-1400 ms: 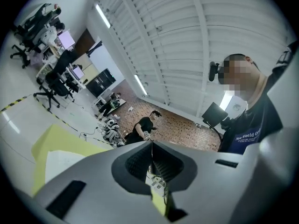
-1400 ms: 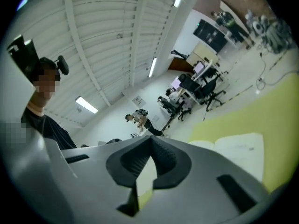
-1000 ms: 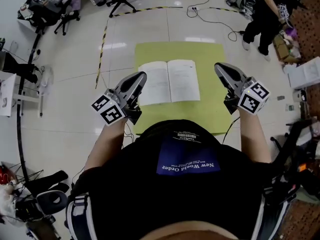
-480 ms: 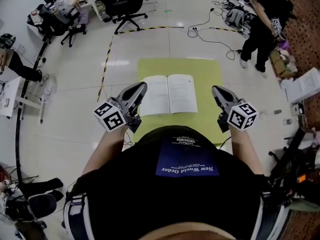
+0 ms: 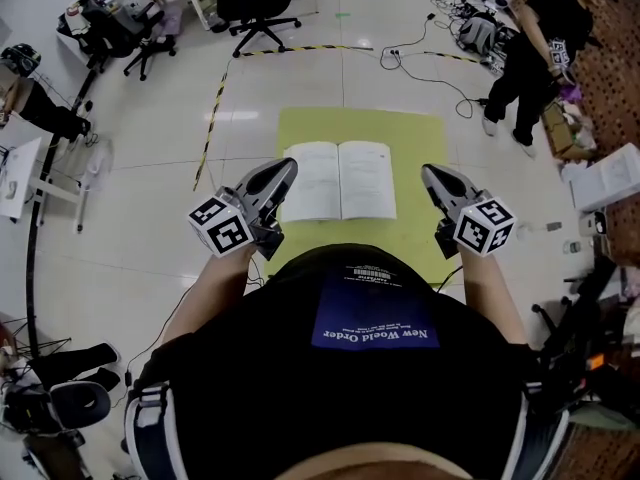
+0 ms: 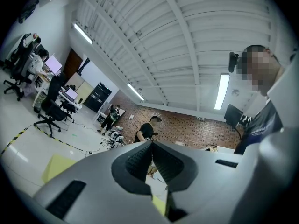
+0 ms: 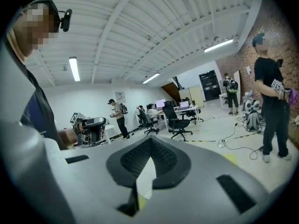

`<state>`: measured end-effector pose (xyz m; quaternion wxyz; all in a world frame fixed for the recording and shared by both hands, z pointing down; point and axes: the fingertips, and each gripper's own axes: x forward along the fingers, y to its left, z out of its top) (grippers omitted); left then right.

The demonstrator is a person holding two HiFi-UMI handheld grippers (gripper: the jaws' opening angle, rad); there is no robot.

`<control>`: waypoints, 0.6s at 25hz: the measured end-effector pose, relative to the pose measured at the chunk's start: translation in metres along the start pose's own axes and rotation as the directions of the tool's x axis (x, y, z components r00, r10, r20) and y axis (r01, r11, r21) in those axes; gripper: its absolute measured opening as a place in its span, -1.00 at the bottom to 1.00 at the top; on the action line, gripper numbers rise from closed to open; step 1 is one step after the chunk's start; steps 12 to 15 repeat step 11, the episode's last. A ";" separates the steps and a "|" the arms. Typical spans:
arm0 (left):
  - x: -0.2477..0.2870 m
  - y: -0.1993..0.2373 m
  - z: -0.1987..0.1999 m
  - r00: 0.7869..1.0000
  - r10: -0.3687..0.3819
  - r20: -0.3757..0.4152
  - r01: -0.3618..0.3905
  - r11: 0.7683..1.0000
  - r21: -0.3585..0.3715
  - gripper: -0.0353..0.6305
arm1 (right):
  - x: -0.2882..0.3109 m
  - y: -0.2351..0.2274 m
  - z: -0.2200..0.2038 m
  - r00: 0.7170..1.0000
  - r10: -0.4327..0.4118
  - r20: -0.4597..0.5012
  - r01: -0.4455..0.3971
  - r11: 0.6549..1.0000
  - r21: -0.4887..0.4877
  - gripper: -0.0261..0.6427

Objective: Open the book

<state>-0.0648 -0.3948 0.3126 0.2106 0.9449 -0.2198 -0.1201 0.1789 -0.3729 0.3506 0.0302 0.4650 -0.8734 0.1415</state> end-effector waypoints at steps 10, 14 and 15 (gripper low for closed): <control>-0.001 -0.006 0.000 1.000 -0.007 -0.001 0.007 1.000 -0.002 -0.88 | -0.003 0.004 0.005 1.000 0.012 -0.006 -0.012 1.000 -0.027 -0.97; -0.001 -0.008 0.000 1.000 -0.007 0.000 0.007 1.000 -0.001 -0.88 | -0.003 0.005 0.005 1.000 0.014 -0.007 -0.015 0.999 -0.029 -0.97; -0.001 -0.008 0.000 1.000 -0.007 0.000 0.007 1.000 -0.001 -0.88 | -0.003 0.005 0.005 1.000 0.014 -0.007 -0.015 0.999 -0.029 -0.97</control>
